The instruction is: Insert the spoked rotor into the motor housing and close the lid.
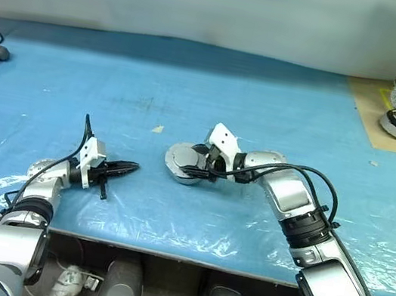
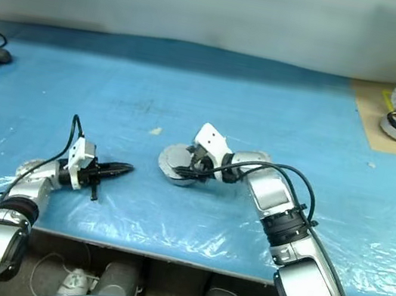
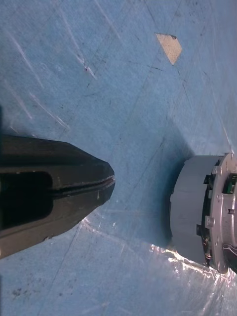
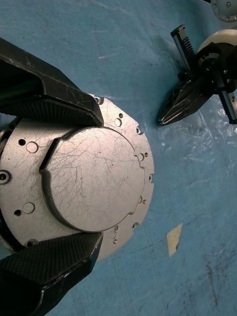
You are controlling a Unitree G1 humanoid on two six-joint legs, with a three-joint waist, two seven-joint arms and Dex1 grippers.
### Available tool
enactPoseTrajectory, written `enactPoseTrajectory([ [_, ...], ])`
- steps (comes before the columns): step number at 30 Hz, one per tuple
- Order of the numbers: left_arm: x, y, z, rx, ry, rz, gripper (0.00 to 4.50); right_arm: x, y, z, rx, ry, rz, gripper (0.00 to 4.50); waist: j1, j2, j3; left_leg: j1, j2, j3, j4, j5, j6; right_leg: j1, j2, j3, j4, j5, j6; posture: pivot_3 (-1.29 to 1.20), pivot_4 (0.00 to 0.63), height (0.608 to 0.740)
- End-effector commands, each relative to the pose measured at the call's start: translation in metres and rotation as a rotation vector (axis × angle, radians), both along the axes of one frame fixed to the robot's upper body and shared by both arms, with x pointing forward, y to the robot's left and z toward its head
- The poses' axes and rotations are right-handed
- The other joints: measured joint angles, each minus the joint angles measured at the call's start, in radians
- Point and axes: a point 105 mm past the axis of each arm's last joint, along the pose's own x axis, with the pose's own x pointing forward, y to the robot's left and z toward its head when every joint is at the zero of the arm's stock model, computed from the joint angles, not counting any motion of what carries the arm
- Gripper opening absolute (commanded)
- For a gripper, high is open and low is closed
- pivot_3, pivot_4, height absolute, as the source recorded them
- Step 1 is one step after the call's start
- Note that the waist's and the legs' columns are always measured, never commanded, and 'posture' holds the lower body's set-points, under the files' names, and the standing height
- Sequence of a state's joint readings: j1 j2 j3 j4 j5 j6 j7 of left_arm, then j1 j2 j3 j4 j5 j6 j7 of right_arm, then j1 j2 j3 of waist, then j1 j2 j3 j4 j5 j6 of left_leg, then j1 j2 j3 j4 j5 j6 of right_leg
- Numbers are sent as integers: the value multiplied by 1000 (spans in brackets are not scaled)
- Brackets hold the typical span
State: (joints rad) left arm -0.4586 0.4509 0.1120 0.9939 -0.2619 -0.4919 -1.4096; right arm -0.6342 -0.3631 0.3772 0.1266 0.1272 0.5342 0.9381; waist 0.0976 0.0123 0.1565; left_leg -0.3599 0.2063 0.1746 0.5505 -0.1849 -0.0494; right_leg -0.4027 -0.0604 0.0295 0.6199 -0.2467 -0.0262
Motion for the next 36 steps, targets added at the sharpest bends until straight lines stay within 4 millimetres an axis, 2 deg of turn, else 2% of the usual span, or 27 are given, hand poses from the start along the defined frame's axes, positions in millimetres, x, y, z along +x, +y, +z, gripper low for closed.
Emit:
enactPoseTrajectory([
  [1, -4, -22, -2, -13, 30, -53, 0, 4, 2, 16, 24, -48, 13, 2983, 0, 0, 0, -2, 0, 0, 1, 0, 0, -1, 0, -1, 0, 0, 0, 0, 150, 740],
  [7, -1, -40, 18, -23, 12, -65, 0, 4, 3, 16, 29, -42, 17, 2983, -4, -11, 6, -10, 0, 0, 4, 2, 2, -5, 1, -3, -1, 0, 1, 0, 150, 740],
  [15, -6, -52, 45, -19, 5, -62, 0, 4, 2, 11, 18, -36, 13, 2983, -8, -15, 9, -11, 1, 0, 3, 2, 2, -7, 4, -4, -1, 1, 4, 0, 150, 740],
  [19, -16, -47, 52, 0, 4, -45, 0, 6, 2, 10, 16, -38, 4, 2983, -15, -16, 10, -11, 1, 0, 3, 2, 2, -7, 4, -4, -1, 0, 2, 0, 150, 740],
  [21, -32, -33, 51, 20, 10, -34, 0, 5, 1, 8, 9, -36, 5, 2983, -25, -16, 10, -11, 1, 0, 3, 2, 2, -7, 4, -4, -1, 0, 1, 0, 150, 740],
  [23, -39, -20, 53, 37, 18, -14, 0, 4, 1, 7, 12, -30, 10, 2983, -30, -17, 10, -11, 1, 0, 2, 2, 2, -7, 5, -4, -2, 0, 1, 0, 150, 740],
  [28, -35, -5, 59, 59, 10, 23, 0, 4, 0, 7, 9, -32, 9, 2983, -26, -17, 10, -10, 2, 0, 3, 2, 2, -6, 5, -5, -2, -1, 0, 0, 150, 740],
  [36, -17, -14, 73, 15, -5, 53, 0, 5, 6, 18, 67, -18, 11, 2983, -29, -17, 10, -10, 2, 0, 4, 2, 2, -5, 5, -4, -1, -1, 0, 0, 150, 740],
])
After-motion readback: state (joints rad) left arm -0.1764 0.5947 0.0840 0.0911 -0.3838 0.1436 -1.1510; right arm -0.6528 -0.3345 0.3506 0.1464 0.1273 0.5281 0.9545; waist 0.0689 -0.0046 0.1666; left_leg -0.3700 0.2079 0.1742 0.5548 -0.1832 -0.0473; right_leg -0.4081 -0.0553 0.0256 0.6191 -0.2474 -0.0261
